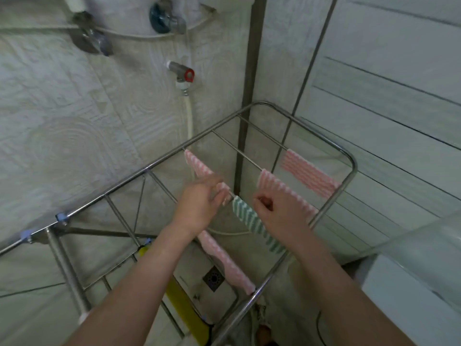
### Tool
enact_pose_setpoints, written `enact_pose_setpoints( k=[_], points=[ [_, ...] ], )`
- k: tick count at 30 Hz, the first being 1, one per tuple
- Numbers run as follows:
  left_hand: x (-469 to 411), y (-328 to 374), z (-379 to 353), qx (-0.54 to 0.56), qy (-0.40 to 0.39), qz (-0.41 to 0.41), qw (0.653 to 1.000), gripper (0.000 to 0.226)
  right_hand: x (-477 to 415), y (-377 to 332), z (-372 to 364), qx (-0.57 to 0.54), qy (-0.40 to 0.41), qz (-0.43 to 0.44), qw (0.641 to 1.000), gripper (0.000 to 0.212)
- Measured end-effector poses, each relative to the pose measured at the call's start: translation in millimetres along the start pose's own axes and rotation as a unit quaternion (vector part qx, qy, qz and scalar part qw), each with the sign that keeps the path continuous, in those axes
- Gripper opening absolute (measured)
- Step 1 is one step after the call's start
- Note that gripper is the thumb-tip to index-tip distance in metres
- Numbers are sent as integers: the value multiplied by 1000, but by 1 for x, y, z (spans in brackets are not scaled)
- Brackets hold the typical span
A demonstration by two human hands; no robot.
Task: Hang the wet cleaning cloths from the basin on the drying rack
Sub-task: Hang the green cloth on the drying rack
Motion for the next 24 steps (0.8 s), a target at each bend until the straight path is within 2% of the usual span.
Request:
enact_pose_setpoints(
  k=[3,9,12,15,19,24],
  points=[
    [24,21,-10,25,-23,-23,999,24,32,2,11,-25,36,-24,999,19],
    [79,83,-48,39,-164,-100,981,25,110,30,48,-98,85,-123,984,18],
    [105,104,-70,109,-228,-64,965,11,154,44,69,-134,115,-181,968,17],
    [147,132,-106,168,-333,-22,928,20,219,58,92,-168,173,-232,942,21],
    [225,168,-156,128,-433,-65,890,14,320,75,113,-172,233,-307,907,21],
    [320,212,-200,48,-512,-134,847,17,439,102,114,-142,276,-380,871,18]
  ],
)
Point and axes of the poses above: each hand's wrist, its own x-axis away from the middle knuckle, its own z-axis out of the back of the hand, y = z × x, the point moved 3 cm from there along -x, towards the middle knuckle, and after that the axes turned 12 degrees about z, right-handed, at the moved point
